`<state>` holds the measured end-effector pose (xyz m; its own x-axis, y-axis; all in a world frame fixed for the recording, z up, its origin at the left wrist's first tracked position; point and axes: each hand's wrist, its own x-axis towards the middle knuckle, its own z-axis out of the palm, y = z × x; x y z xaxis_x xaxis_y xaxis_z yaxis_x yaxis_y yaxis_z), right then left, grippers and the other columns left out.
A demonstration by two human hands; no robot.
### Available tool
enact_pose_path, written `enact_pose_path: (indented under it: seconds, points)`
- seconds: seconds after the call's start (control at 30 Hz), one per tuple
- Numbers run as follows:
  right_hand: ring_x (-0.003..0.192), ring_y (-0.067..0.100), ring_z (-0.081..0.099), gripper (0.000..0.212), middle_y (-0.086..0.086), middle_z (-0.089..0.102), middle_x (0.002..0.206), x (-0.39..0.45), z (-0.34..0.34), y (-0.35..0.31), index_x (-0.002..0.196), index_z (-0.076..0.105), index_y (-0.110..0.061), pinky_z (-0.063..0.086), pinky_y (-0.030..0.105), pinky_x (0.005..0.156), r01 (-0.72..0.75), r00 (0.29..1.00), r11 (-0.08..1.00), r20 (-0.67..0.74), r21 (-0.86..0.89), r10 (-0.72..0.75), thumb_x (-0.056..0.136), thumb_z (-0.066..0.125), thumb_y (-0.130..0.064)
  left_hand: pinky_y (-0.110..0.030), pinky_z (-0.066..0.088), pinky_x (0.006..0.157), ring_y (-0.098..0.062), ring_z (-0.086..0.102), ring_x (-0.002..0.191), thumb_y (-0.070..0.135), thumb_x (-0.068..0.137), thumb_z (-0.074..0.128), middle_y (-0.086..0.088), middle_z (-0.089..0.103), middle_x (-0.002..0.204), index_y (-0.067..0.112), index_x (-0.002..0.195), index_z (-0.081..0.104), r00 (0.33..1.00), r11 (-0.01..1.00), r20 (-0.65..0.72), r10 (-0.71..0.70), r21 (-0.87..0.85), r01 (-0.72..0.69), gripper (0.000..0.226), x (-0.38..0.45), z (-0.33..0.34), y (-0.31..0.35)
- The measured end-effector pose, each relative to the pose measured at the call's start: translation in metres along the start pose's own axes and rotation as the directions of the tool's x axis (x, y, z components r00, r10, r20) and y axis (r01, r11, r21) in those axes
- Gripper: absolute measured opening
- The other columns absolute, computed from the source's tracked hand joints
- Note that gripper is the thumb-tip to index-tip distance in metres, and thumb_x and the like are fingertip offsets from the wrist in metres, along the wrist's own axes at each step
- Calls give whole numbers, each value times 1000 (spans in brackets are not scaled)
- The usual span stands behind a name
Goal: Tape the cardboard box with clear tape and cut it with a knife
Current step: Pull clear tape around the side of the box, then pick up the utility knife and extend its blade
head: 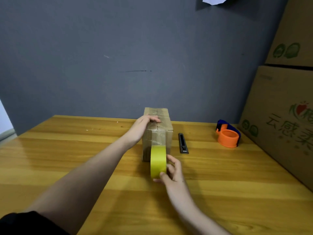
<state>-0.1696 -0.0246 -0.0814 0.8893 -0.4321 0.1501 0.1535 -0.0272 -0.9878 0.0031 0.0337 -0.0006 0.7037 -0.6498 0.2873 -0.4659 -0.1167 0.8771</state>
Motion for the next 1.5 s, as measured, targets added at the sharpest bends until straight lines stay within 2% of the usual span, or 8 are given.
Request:
enact_pose_path:
  seconds: [0.23,0.33,0.63,0.77,0.9,1.03,1.3,1.5]
  points:
    - [84,12,58,43,-1,60,102,-1,2,4,104,45,-26,53,21,69,-25,1000,999,11,37,25,91,37,14,-19,15,107,-8,26,137,14,100,27,-3,53,139,4,107,69,996,999,-89,-4,-52,-1,43,0,3,2]
    - [90,12,58,36,3,60,108,-3,-3,2,110,47,-28,50,21,73,-62,998,998,24,-7,62,91,48,3,-2,24,96,-6,36,129,14,99,32,-4,54,138,4,108,69,996,997,-79,-28,-67,23,39,-2,1,10]
    - [89,14,58,19,2,63,102,38,-68,-22,97,58,-21,43,22,71,-94,981,981,-186,-169,62,94,47,-7,-17,47,76,-18,64,81,0,92,40,0,66,91,17,88,66,978,992,-170,118,-32,-125,31,-9,37,71]
    - [68,14,51,21,21,59,101,80,-94,-27,100,58,-6,41,16,58,-223,950,970,-245,-98,193,96,38,-4,-8,44,57,-11,55,76,1,95,37,-6,57,97,-3,122,52,996,964,52,-79,-250,89,31,-8,103,91]
    - [82,23,57,29,13,61,98,103,-108,-16,105,60,-5,42,30,71,-385,892,922,-245,27,380,94,36,-18,-34,39,101,-27,50,120,20,95,40,-11,51,131,10,138,37,914,872,79,-399,-275,405,44,-2,158,55]
    - [98,31,62,37,17,65,108,113,-108,-13,116,54,-1,49,33,67,-444,846,886,-261,136,464,95,34,-25,-42,36,108,-32,47,125,34,90,40,-15,48,137,14,136,42,793,739,-38,-608,-394,547,50,8,178,15]
    - [56,19,48,14,9,54,69,117,-116,-25,77,54,-7,35,25,49,-463,884,837,-226,-291,410,90,49,-11,-27,39,67,-17,52,75,28,95,34,-5,59,86,9,120,52,767,616,73,-637,-550,564,36,2,166,26]
    - [59,11,48,9,2,55,70,95,-137,-28,96,60,-13,36,21,49,-424,905,817,-159,-390,394,91,57,-20,-30,42,78,-19,51,102,27,96,34,-5,57,112,12,127,47,810,650,133,-571,-530,545,37,-13,176,21]
